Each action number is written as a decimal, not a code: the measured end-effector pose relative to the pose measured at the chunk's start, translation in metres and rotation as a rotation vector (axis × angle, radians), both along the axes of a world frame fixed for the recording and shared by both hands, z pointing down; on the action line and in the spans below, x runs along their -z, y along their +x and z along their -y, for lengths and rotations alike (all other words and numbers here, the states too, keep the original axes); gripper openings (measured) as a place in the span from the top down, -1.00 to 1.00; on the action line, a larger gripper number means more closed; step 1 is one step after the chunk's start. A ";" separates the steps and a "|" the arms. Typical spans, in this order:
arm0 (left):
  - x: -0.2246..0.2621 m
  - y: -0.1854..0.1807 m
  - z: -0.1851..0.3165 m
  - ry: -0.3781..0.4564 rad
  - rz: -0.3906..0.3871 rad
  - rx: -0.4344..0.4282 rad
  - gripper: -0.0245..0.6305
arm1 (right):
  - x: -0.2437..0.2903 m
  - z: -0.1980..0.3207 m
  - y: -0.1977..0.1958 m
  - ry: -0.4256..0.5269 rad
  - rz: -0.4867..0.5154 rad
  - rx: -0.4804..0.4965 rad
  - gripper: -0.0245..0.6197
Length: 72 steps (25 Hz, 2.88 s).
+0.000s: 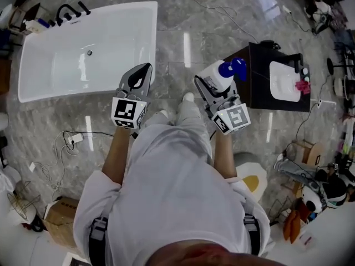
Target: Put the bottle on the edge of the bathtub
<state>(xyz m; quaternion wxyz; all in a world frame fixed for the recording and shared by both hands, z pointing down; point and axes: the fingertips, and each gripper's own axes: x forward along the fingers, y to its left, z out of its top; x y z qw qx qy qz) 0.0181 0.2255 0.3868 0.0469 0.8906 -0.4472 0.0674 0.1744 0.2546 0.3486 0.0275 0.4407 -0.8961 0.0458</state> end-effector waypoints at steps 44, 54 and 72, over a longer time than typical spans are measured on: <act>-0.055 -0.078 0.453 0.038 -0.012 0.735 0.94 | -0.022 0.559 -0.147 0.080 0.137 0.906 0.12; -0.080 -0.134 0.514 0.029 -0.032 0.867 0.94 | -0.028 0.627 -0.229 0.088 0.202 1.058 0.12; -0.229 -0.248 0.528 0.063 -0.038 1.126 0.94 | -0.219 0.667 -0.371 0.073 0.193 1.273 0.12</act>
